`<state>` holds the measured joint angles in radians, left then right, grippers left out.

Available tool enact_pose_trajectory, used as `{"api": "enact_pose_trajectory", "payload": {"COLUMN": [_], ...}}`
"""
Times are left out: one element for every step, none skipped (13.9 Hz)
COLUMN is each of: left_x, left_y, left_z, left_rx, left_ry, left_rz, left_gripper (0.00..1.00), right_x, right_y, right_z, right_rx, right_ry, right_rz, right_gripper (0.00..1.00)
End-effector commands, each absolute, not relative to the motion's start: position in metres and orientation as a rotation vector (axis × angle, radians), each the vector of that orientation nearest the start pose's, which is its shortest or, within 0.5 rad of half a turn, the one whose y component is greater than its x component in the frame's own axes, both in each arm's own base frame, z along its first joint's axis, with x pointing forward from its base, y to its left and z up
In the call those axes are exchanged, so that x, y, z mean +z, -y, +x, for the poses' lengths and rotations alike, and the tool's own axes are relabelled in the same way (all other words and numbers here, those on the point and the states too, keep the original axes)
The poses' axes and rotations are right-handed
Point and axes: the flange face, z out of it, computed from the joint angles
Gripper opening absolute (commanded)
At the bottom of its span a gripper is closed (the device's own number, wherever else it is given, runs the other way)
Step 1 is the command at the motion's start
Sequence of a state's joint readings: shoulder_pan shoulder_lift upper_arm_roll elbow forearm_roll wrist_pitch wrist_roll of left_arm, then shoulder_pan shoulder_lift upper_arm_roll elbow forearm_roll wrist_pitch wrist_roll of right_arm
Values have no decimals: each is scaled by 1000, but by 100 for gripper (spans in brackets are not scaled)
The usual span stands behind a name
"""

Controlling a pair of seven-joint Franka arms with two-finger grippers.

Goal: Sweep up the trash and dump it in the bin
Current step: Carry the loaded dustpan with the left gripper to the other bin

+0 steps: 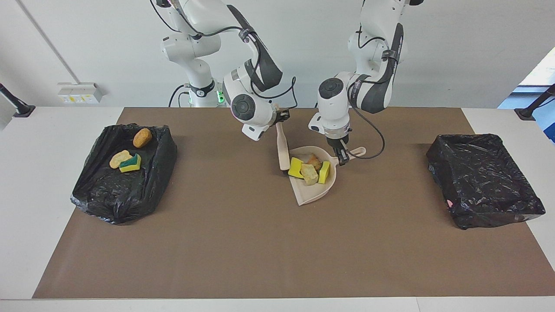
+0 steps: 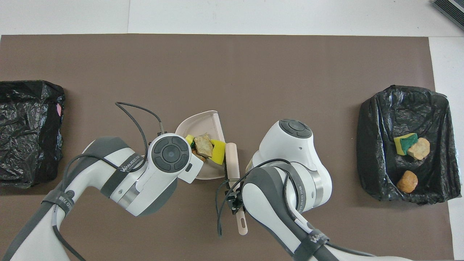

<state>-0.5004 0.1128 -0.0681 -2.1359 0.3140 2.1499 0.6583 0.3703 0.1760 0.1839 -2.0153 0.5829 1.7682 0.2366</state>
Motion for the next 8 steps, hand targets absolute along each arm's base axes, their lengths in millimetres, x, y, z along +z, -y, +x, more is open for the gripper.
{"api": "enact_pose_trajectory", "payload": {"left_x": [350,350,350,350,351,350,350,349], "left_y": [277,276,275,275,275,275,274,274], "left_z": [458,459,459,459,459,459,459,460], "left_rx": [158,156,157,157,153,155,155,157], "left_ry": [-1873,-1868,-1869,-1869,-1869,-1869,-1868,-1866], "left_rz": [-2215,-2219,-2221,-2221,-2220,-2220,-2221,-2222], "left_gripper": [0,0,0,0,0,0,0,0], "right_x": [372,377,377,377,377,376,377,372], "right_y": [-323,-321,-318,-316,-323,-326,-323,-318], "right_z": [438,437,435,432,425,418,413,403], "right_rx": [793,775,775,774,779,790,802,826], "right_ry": [83,107,135,145,174,192,192,189], "right_rz": [-2644,-2677,-2723,-2741,-2749,-2766,-2786,-2793], "right_gripper": [0,0,0,0,0,0,0,0]}}
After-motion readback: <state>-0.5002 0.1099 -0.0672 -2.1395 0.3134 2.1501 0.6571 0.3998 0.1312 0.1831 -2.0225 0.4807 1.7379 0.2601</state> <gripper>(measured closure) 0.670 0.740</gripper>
